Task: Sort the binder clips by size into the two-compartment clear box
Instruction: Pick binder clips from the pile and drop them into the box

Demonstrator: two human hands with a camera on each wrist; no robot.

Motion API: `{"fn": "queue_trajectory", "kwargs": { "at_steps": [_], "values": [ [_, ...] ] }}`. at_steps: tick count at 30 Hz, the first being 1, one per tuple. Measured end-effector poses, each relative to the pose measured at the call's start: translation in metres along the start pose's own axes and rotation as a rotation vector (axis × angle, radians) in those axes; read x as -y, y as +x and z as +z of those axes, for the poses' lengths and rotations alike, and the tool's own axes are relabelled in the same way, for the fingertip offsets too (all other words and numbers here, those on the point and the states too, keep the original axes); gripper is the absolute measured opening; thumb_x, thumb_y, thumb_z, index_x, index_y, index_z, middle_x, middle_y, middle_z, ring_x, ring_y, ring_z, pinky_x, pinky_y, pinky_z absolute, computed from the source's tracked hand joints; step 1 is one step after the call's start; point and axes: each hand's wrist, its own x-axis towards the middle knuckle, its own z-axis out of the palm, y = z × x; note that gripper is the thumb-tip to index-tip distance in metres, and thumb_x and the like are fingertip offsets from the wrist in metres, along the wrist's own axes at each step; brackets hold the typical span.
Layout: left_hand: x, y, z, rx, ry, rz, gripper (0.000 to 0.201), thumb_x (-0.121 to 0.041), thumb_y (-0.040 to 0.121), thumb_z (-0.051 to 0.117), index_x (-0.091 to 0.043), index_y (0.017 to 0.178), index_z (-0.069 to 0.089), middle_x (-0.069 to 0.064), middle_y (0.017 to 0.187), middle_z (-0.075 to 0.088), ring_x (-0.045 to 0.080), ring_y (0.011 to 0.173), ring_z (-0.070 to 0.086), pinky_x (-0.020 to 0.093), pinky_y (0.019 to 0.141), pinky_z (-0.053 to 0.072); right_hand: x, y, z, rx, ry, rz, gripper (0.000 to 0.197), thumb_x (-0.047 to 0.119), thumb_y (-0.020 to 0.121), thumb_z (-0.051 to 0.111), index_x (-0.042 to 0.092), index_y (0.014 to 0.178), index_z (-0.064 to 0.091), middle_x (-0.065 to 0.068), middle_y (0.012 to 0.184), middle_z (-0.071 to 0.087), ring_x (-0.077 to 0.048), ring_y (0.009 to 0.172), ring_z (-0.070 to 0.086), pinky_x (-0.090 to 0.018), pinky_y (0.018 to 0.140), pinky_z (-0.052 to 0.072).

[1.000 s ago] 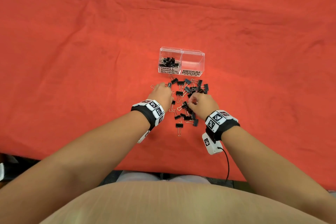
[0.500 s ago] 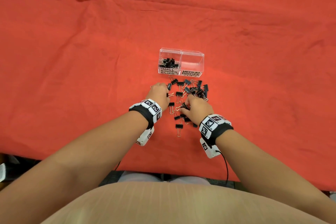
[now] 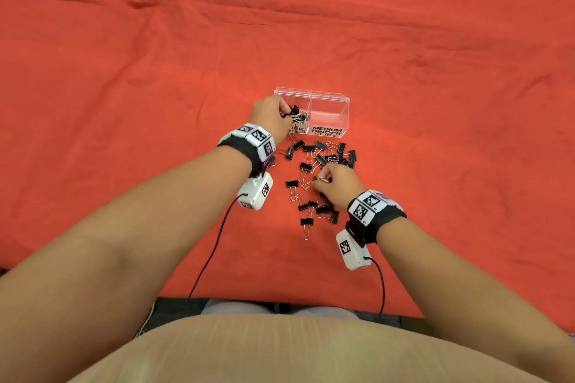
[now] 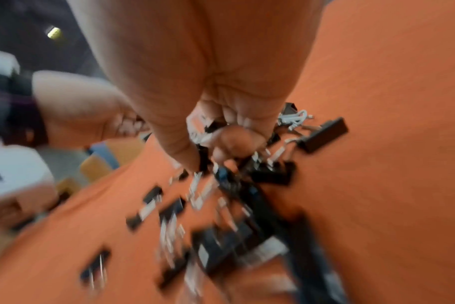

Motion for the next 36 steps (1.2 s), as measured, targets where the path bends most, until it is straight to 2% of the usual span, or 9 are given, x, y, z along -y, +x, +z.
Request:
{"fn": "queue_trajectory", "kwargs": {
  "at_steps": [4,10,15,18,20,23,28,30,36],
  "values": [
    [-0.004,0.022,-0.005,0.021,0.093,0.024,0.014,-0.001,0.083,0.055,-0.01,0.09,0.064,0.009,0.097,0.066,0.024,0.079,0.062,0.035,0.075,0.057,0.016,0.015,-0.026,-0.009,0.216,0.102,0.01,0.017,0.085,0.065,0.008,0.087,0.062,-0.001,0.069,0.064,-0.007,0.044,0.053,-0.015,0.038,0.041],
    [0.004,0.022,-0.001,0.05,0.089,0.097,0.014,-0.016,0.085,0.063,-0.015,0.099,0.062,0.006,0.109,0.062,0.023,0.095,0.06,0.035,0.086,0.051,0.055,0.048,-0.06,-0.103,0.257,0.078,0.006,0.012,0.083,0.066,0.011,0.083,0.06,-0.008,0.078,0.069,-0.01,0.052,0.059,-0.021,0.053,0.053],
    [0.019,-0.002,-0.002,0.042,0.059,0.127,0.02,-0.005,0.087,0.058,-0.018,0.102,0.062,-0.003,0.109,0.053,0.009,0.073,0.052,0.029,0.082,0.054,0.083,0.074,-0.057,-0.203,0.109,0.014,0.01,0.011,0.082,0.066,0.001,0.083,0.065,-0.014,0.079,0.071,-0.023,0.068,0.066,-0.037,0.071,0.058],
    [0.029,-0.026,0.0,0.086,0.056,0.153,0.017,-0.003,0.086,0.054,-0.016,0.095,0.061,0.001,0.105,0.052,0.013,0.07,0.05,0.035,0.08,0.053,0.096,0.079,-0.049,-0.222,0.034,-0.035,0.004,0.009,0.08,0.064,0.006,0.083,0.065,-0.009,0.078,0.066,-0.021,0.07,0.06,-0.034,0.069,0.053],
    [0.037,-0.044,0.008,0.148,0.081,0.165,0.015,-0.005,0.084,0.054,-0.016,0.092,0.061,0.002,0.103,0.052,0.016,0.077,0.053,0.038,0.081,0.052,0.098,0.079,-0.046,-0.201,0.033,-0.07,0.015,0.012,0.08,0.066,0.007,0.094,0.067,-0.005,0.088,0.066,-0.019,0.079,0.06,-0.031,0.074,0.052],
    [0.046,-0.069,0.026,0.267,0.141,0.165,0.014,-0.009,0.084,0.056,-0.018,0.094,0.06,-0.002,0.1,0.048,0.018,0.082,0.056,0.041,0.081,0.053,0.092,0.073,-0.045,-0.178,0.105,-0.094,0.028,0.014,0.082,0.066,0.014,0.11,0.064,-0.001,0.105,0.067,-0.016,0.092,0.063,-0.032,0.085,0.054],
    [0.056,-0.099,0.047,0.419,0.319,0.233,0.031,-0.013,0.09,0.053,-0.02,0.12,0.054,0.004,0.112,0.046,0.023,0.089,0.058,0.034,0.069,0.049,0.052,0.041,-0.047,-0.201,0.18,-0.049,0.017,0.011,0.089,0.056,0.017,0.103,0.063,0.002,0.097,0.065,-0.011,0.079,0.062,-0.02,0.062,0.052],
    [0.059,-0.101,0.047,0.433,0.377,0.253,0.036,-0.009,0.09,0.051,-0.021,0.123,0.052,0.005,0.111,0.046,0.025,0.09,0.058,0.037,0.068,0.052,0.026,0.026,-0.046,-0.185,0.129,-0.007,0.011,0.013,0.089,0.057,0.018,0.095,0.064,0.002,0.095,0.065,-0.013,0.082,0.061,-0.019,0.066,0.05],
    [0.063,-0.091,0.031,0.431,0.427,0.235,0.023,-0.019,0.087,0.052,-0.017,0.109,0.057,0.006,0.113,0.046,0.024,0.106,0.051,0.036,0.081,0.049,-0.03,0.003,-0.038,-0.258,-0.067,0.057,0.012,0.01,0.08,0.061,0.019,0.085,0.066,-0.003,0.082,0.064,-0.025,0.09,0.057,-0.041,0.092,0.046]
  ]
}}
